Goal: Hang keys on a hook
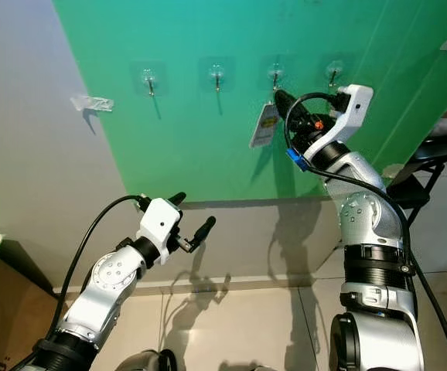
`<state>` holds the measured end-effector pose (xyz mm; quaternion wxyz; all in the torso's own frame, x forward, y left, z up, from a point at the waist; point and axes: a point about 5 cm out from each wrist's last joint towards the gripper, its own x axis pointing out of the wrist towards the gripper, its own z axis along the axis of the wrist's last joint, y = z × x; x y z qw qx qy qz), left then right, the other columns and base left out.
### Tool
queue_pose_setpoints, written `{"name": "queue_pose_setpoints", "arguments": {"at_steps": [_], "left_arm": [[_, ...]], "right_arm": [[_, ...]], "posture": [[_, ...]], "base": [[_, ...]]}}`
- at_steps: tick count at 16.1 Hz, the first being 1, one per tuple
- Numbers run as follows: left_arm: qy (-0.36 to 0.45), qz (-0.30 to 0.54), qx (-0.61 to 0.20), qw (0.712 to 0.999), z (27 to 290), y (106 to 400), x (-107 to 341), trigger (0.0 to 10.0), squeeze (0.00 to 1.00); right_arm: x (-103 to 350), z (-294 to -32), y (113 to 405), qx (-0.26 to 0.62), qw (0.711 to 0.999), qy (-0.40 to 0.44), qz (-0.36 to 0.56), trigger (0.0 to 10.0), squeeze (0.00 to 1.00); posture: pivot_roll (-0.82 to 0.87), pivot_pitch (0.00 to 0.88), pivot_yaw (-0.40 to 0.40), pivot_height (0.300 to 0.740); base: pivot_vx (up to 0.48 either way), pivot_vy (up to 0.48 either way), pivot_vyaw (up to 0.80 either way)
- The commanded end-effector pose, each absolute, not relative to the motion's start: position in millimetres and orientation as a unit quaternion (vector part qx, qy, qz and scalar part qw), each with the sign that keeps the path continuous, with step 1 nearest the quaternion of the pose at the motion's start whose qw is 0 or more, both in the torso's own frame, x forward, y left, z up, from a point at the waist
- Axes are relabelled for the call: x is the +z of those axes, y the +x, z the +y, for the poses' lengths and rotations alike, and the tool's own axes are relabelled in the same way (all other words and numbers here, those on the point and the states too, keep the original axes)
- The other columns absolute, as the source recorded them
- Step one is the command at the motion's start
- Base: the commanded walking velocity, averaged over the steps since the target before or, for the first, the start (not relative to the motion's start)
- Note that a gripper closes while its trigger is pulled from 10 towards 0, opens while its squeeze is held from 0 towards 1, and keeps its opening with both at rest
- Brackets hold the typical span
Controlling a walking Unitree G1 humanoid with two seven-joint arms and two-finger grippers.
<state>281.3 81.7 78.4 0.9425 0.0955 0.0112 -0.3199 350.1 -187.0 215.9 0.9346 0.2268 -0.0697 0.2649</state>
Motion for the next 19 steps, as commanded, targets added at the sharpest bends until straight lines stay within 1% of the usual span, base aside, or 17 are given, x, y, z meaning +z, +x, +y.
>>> {"name": "queue_pose_setpoints", "arguments": {"at_steps": [1, 5, 8, 10, 13, 16, 17, 18, 19], "left_arm": [[0.095, 0.014, -0.321, 0.942, 81, 281, 79, 10.0, 0.00], [0.095, 0.014, -0.321, 0.942, 81, 280, 78, 10.0, 0.00], [0.095, 0.014, -0.321, 0.942, 81, 280, 78, 10.0, 0.00], [0.095, 0.014, -0.321, 0.942, 81, 280, 78, 10.0, 0.00], [0.096, 0.015, -0.322, 0.942, 81, 280, 78, 10.0, 0.00], [0.097, 0.015, -0.322, 0.941, 82, 280, 78, 10.0, 0.00], [0.097, 0.015, -0.323, 0.941, 82, 279, 77, 10.0, 0.00], [0.098, 0.014, -0.323, 0.941, 82, 279, 77, 10.0, 0.00], [0.098, 0.014, -0.323, 0.941, 82, 279, 77, 10.0, 0.00]], "right_arm": [[222, -189, 352, 0.262, 0.931, 0.243, -0.076, 0.0, 0.00], [220, -193, 353, 0.253, 0.927, 0.270, -0.070, 0.0, 0.00], [218, -199, 355, 0.229, 0.925, 0.296, -0.066, 0.0, 0.00], [213, -211, 361, 0.159, 0.949, 0.265, -0.066, 0.0, 0.00], [210, -217, 362, 0.130, 0.955, 0.260, -0.062, 0.0, 0.00], [216, -200, 356, 0.205, 0.949, 0.230, -0.067, 0.0, 0.00], [223, -188, 349, 0.265, 0.943, 0.191, -0.069, 0.0, 0.00], [225, -184, 346, 0.285, 0.941, 0.169, -0.071, 0.0, 0.00], [227, -185, 345, 0.287, 0.945, 0.141, -0.074, 0.0, 0.00]], "posture": [[-0.05, 0.066, 0.017, 0.740], [-0.04, 0.066, 0.017, 0.740], [-0.04, 0.067, 0.017, 0.740], [-0.05, 0.069, 0.019, 0.740], [-0.05, 0.066, 0.022, 0.740], [-0.04, 0.064, 0.022, 0.740], [-0.04, 0.064, 0.022, 0.740], [-0.04, 0.063, 0.021, 0.740], [-0.04, 0.062, 0.021, 0.740]], "base": [[0.000, 0.000, 0.00], [0.000, 0.000, 0.00], [0.000, 0.000, 0.00], [0.000, 0.000, 0.00], [0.000, 0.000, 0.00], [0.000, 0.000, 0.00], [0.000, 0.000, 0.00], [0.000, 0.000, 0.00], [0.000, 0.000, 0.00]]}}
